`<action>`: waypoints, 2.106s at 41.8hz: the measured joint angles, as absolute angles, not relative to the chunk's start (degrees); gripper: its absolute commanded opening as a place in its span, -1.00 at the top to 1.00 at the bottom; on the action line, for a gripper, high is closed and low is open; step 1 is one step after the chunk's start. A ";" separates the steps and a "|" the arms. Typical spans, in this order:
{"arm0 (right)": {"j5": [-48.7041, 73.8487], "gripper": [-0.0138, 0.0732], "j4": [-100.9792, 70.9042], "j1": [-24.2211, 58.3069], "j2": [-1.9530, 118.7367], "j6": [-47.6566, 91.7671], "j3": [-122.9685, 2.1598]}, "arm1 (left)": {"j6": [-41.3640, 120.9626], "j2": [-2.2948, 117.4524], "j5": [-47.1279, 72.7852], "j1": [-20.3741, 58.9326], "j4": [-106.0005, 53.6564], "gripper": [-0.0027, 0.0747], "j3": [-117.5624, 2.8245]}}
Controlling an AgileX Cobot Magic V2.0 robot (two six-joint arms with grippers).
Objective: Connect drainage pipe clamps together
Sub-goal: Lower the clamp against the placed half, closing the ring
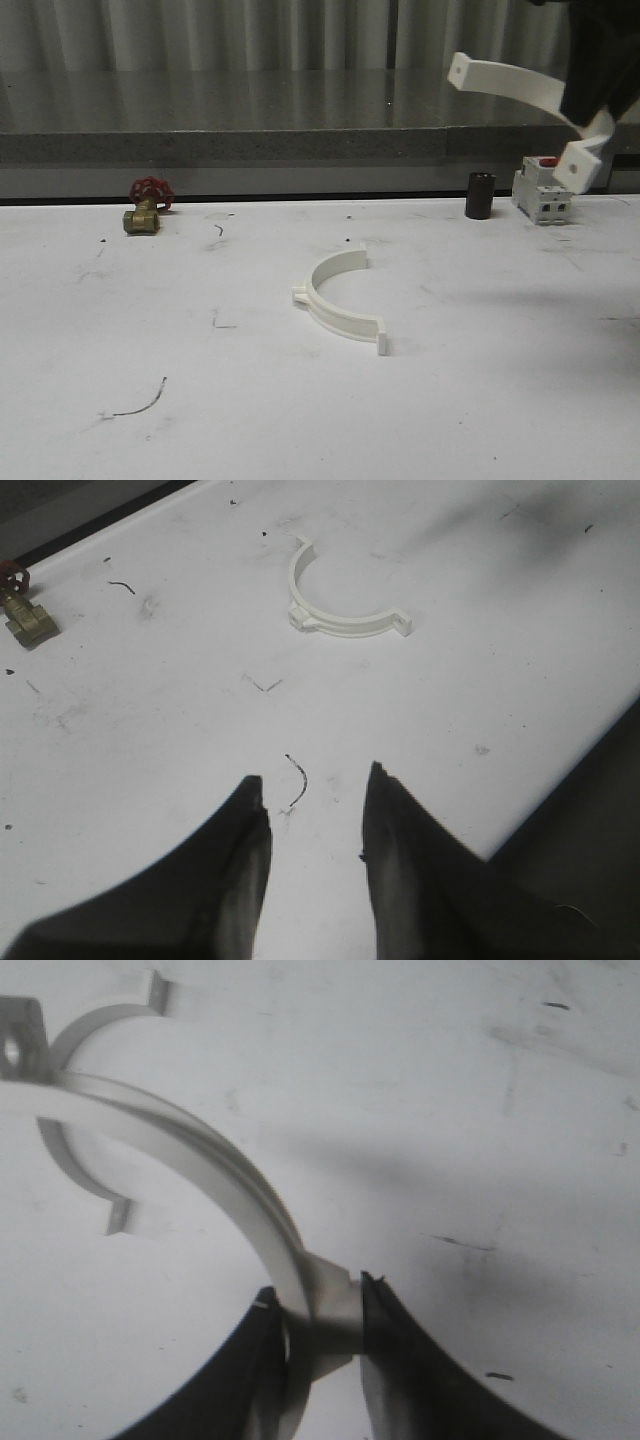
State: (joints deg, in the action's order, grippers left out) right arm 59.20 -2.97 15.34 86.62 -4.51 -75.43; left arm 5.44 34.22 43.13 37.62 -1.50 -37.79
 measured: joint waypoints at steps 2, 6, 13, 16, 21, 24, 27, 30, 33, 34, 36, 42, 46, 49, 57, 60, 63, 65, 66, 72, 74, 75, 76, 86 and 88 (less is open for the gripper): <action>58.51 0.36 -2.87 16.58 87.22 -6.37 -75.43 | 5.44 34.22 43.13 37.62 -1.50 0.34 -37.79; 57.87 0.36 -2.00 18.48 89.22 -10.93 -75.86 | 5.44 34.22 43.13 37.62 -1.50 0.34 -37.79; 58.09 0.36 3.48 20.09 94.70 -21.12 -78.59 | 5.44 34.22 43.13 37.62 -1.50 0.34 -37.79; 58.09 0.36 6.58 20.77 97.67 -26.95 -78.99 | 5.44 34.22 43.13 37.62 -1.50 0.34 -37.79; 57.67 0.36 8.13 21.83 101.18 -32.00 -78.99 | 5.44 34.22 43.13 37.62 -1.50 0.34 -37.79; 56.83 0.36 8.32 22.34 103.05 -33.40 -78.99 | 5.44 34.22 43.13 37.62 -1.50 0.34 -37.79; 55.86 0.36 8.41 22.88 104.64 -34.01 -78.99 | 5.44 34.22 43.13 37.62 -1.50 0.34 -37.79; 54.88 0.36 8.41 23.31 106.07 -34.46 -79.09 | 5.44 34.22 43.13 37.62 -1.50 0.34 -37.79; 53.88 0.36 7.60 23.47 107.51 -34.57 -79.22 | 5.44 34.22 43.13 37.62 -1.50 0.34 -37.79; 53.56 0.36 7.36 23.57 107.95 -34.55 -79.22 | 5.44 34.22 43.13 37.62 -1.50 0.34 -37.79; 53.19 0.36 7.10 23.57 108.83 -34.55 -79.22 | 5.44 34.22 43.13 37.62 -1.50 0.34 -37.79; 52.66 0.36 6.87 23.61 110.76 -34.55 -79.92 | 5.44 34.22 43.13 37.62 -1.50 0.34 -37.79; 52.55 0.36 6.50 23.70 112.03 -34.55 -80.99 | 5.44 34.22 43.13 37.62 -1.50 0.34 -37.79; 52.55 0.36 6.10 23.87 112.87 -34.59 -81.78 | 5.44 34.22 43.13 37.62 -1.50 0.34 -37.79; 52.08 0.36 5.57 24.49 113.50 -34.59 -81.87 | 5.44 34.22 43.13 37.62 -1.50 0.34 -37.79; 52.05 0.36 5.52 24.49 113.78 -34.59 -82.00 | 5.44 34.22 43.13 37.62 -1.50 0.34 -37.79; 51.81 0.36 5.43 24.49 114.00 -34.68 -82.00 | 5.44 34.22 43.13 37.62 -1.50 0.34 -37.79; 51.58 0.36 5.43 24.49 114.00 -34.68 -82.00 | 5.44 34.22 43.13 37.62 -1.50 0.34 -37.79; 51.44 0.36 5.43 24.49 114.00 -34.68 -82.11 | 5.44 34.22 43.13 37.62 -1.50 0.34 -37.79; 50.88 0.36 4.96 24.49 114.40 -34.68 -82.33 | 5.44 34.22 43.13 37.62 -1.50 0.34 -37.79; 50.78 0.36 4.98 24.49 114.86 -34.68 -82.33 | 5.44 34.22 43.13 37.62 -1.50 0.34 -37.79; 50.65 0.36 4.98 24.49 115.01 -34.68 -82.33 | 5.44 34.22 43.13 37.62 -1.50 0.34 -37.79; 50.65 0.36 4.98 24.49 115.32 -34.68 -82.33 | 5.44 34.22 43.13 37.62 -1.50 0.34 -37.79; 49.96 0.36 4.42 24.49 116.03 -34.68 -82.33 | 5.44 34.22 43.13 37.62 -1.50 0.34 -37.79; 49.96 0.36 4.38 24.49 116.03 -34.68 -82.35 | 5.44 34.22 43.13 37.62 -1.50 0.34 -37.79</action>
State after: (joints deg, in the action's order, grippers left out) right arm 49.96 4.38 24.49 116.03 -34.68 -82.35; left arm 5.44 34.22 43.13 37.62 -1.50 -37.79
